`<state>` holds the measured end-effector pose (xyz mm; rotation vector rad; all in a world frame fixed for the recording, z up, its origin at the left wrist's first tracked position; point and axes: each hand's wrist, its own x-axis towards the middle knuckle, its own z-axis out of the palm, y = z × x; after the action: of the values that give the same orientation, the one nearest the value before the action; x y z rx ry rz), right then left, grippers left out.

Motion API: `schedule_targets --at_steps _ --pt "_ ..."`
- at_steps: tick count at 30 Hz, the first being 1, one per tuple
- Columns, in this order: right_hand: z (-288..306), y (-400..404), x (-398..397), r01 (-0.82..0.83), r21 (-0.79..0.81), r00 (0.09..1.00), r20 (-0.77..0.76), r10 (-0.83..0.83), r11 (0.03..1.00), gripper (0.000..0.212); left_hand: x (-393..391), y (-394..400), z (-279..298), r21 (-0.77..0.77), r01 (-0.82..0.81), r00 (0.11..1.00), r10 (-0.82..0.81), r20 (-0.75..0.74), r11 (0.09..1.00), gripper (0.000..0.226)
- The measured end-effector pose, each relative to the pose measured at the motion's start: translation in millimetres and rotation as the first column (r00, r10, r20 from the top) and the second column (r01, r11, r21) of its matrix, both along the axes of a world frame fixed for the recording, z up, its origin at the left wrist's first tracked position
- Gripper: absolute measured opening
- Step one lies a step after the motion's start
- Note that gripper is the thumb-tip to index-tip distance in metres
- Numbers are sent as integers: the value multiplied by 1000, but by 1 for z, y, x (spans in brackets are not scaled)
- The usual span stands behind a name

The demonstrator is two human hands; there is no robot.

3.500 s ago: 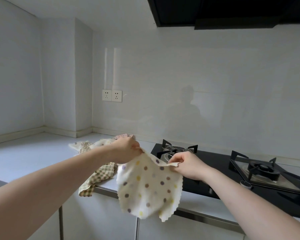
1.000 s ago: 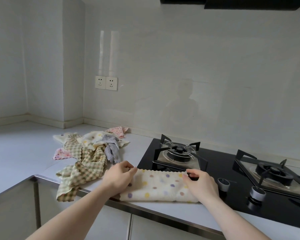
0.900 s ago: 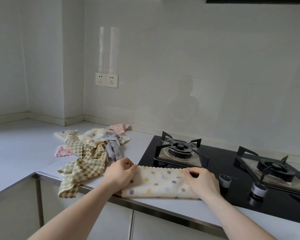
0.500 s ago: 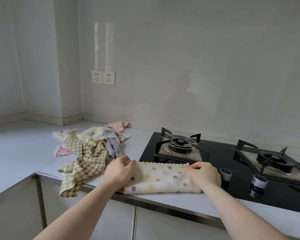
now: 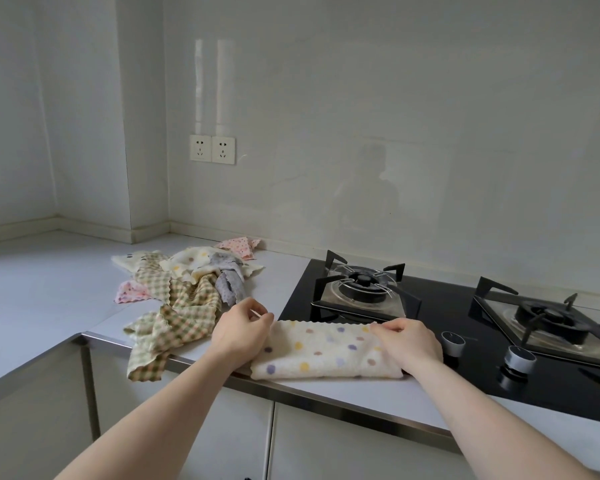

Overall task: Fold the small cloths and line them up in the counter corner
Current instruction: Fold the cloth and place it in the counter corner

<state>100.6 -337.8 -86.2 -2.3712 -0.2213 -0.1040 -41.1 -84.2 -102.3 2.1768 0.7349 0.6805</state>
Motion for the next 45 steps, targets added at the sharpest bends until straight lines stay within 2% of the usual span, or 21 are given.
schedule_targets --at_steps 7,9,12,14,16,22,26,33,36,39,41,45 --pt "8 0 2 -101 -113 990 -113 88 988 14 -2 2 -2 3 28 1000 -27 -13 1000 5" --pt "9 0 3 -112 -48 983 -148 104 993 12 -2 3 -1 -24 24 1000 -24 13 999 4" --pt "19 0 1 -96 186 973 -191 131 978 15 -3 3 1 -53 41 999 -39 30 998 6" --pt "30 1 0 -76 253 979 -163 120 964 12 -4 4 1 -70 64 997 -61 37 996 7" --pt "45 5 -2 -79 290 985 -126 120 954 18 -6 5 0 -91 87 995 -83 55 992 7" --pt "87 32 -28 -234 208 962 -90 257 950 16 -8 9 -1 -107 112 993 -107 58 988 12" --pt "93 59 -55 -328 166 933 -96 347 930 21 -9 9 0 -111 123 992 -118 50 986 15" --pt "68 102 -81 -372 174 901 -169 400 912 21 -7 13 -1 -135 139 989 -131 66 981 18" --pt "56 111 -89 -385 245 873 -217 437 890 27 -9 12 1 -158 167 984 -154 90 973 27" --pt "44 113 -93 -409 305 833 -260 489 860 22 -8 14 0 -169 180 979 -160 123 969 32" --pt "43 110 -90 -407 315 842 -235 486 857 18 -7 15 -2 -171 177 979 -156 128 969 34" --pt "48 93 -70 -335 259 920 -116 374 906 17 -8 14 0 -190 190 979 -172 111 963 36"
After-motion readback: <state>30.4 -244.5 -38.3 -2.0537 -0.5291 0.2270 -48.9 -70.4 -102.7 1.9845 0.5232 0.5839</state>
